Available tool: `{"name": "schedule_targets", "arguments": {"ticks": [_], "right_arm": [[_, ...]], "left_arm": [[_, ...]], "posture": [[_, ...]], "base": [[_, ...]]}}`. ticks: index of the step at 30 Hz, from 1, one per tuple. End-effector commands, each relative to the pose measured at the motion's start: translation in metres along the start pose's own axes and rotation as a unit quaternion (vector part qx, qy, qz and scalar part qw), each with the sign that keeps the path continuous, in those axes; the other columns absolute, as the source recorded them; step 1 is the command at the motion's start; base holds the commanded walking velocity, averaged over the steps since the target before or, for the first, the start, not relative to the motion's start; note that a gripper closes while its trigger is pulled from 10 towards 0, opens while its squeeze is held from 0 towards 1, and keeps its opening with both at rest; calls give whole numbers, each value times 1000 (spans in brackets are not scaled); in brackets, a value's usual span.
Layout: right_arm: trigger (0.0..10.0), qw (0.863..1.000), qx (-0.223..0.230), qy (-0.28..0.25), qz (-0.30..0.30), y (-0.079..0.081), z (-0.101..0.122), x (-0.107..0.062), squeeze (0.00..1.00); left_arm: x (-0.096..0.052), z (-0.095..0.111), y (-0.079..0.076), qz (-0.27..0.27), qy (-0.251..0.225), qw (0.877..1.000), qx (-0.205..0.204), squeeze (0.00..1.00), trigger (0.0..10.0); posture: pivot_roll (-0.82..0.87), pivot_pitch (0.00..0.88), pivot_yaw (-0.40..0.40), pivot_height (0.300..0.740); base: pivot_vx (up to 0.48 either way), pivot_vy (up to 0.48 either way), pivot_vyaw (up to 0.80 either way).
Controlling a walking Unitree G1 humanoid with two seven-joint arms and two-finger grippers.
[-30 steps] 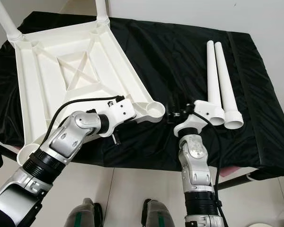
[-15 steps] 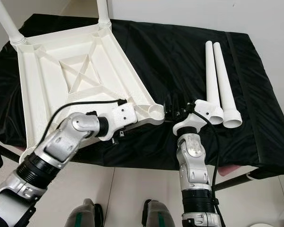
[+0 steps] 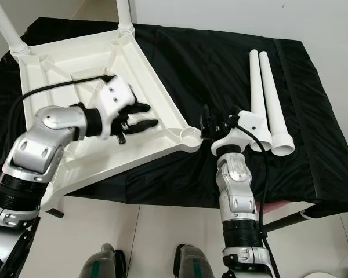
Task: Building children table
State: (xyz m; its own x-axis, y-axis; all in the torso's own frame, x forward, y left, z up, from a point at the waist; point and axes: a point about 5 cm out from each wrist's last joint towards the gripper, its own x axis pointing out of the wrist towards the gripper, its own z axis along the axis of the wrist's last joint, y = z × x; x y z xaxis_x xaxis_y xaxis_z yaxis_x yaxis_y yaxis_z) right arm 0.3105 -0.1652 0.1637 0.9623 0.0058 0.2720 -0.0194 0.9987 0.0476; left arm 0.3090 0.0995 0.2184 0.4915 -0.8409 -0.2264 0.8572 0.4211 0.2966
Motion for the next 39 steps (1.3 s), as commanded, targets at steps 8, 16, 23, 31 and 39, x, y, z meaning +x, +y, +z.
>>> {"name": "schedule_targets", "arguments": {"ticks": [8, 16, 23, 31, 39], "right_arm": [[10000, 1000, -8, 0, 6, 1, -1, 0, 0], [10000, 1000, -6, 10, 10, 6, -5, 1, 0], [10000, 999, -24, 21, 14, 8, -7, 5, 0], [10000, 999, -37, 13, 31, 15, -4, 2, 0], [10000, 997, -63, 16, 50, 16, 4, -4, 0]], "left_arm": [[-19, -27, 24, 351, -52, 924, -141, 0, 10000], [-21, -34, 18, 415, -57, 898, -136, 0, 10000], [-27, -43, 15, 457, -65, 875, -146, 0, 10000], [-33, -60, 6, 504, -59, 839, -197, 0, 10000], [-42, -59, -3, 515, -74, 828, -208, 0, 10000]], "posture": [[-51, 57, 3, 740], [-38, 52, -8, 740], [-33, 39, -6, 740], [-41, 30, -6, 740], [-48, 31, -14, 740]], "base": [[0, 0, 0], [0, 0, 0], [0, 0, 0], [0, 0, 0], [0, 0, 0]]}}
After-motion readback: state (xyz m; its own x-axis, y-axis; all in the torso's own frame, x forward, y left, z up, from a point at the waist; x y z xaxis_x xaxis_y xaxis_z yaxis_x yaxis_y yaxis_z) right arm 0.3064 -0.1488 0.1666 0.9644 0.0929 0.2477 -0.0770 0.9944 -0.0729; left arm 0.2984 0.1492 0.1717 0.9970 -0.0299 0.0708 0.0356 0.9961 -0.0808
